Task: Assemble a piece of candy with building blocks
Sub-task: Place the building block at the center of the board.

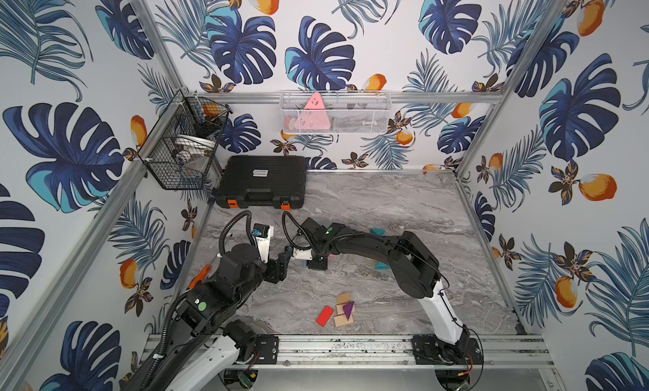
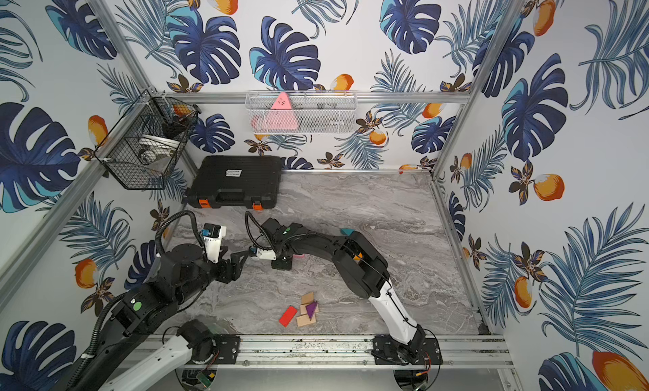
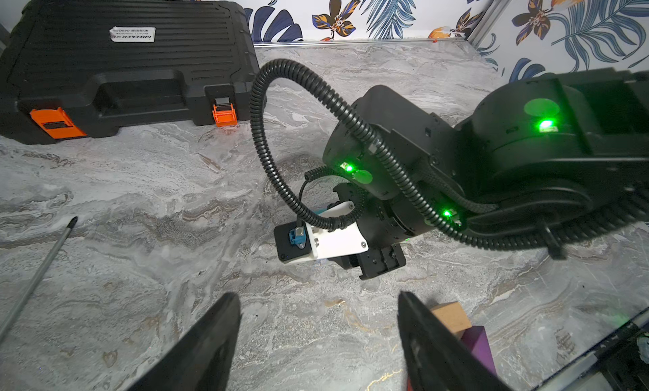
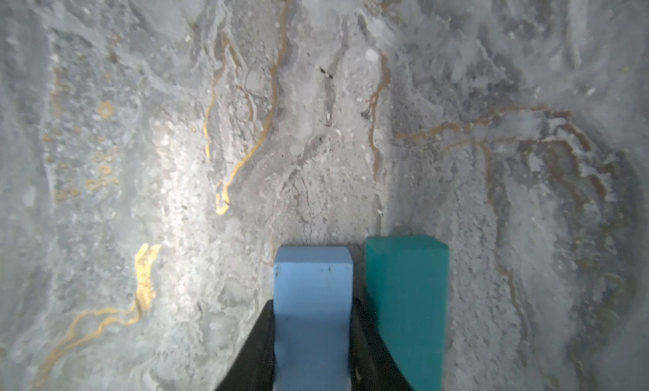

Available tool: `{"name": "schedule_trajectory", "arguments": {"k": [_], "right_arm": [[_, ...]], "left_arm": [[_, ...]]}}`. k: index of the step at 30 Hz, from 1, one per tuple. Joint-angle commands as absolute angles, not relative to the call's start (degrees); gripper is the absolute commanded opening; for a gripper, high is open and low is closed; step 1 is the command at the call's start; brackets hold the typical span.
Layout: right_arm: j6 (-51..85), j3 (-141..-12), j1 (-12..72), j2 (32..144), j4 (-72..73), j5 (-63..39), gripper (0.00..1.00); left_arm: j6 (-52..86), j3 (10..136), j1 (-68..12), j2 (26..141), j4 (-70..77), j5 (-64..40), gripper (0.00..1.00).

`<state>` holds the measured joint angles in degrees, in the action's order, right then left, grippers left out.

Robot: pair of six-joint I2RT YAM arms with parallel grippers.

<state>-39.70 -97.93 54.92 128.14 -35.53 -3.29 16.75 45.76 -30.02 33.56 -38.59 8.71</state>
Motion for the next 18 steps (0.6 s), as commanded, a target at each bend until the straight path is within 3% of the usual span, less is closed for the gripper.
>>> {"name": "schedule_trajectory", "arguments": {"k": [1,6,18], "right_arm": [[-40.7,-97.2,54.8,127.8,-37.8,-1.7,0.31],[-40.2,-97.4,54.9,128.0,-37.9,-2.7,0.38],[-39.7,-97.8,55.4,128.1,-37.8,-4.5,0.42]], "left_arm": [[17.2,45.8,-30.0,33.6,-38.5,8.3,0.75],[17.2,45.7,-30.0,33.5,-38.5,8.4,0.75],[17.2,45.8,-30.0,33.6,-38.5,8.5,0.75]]}}
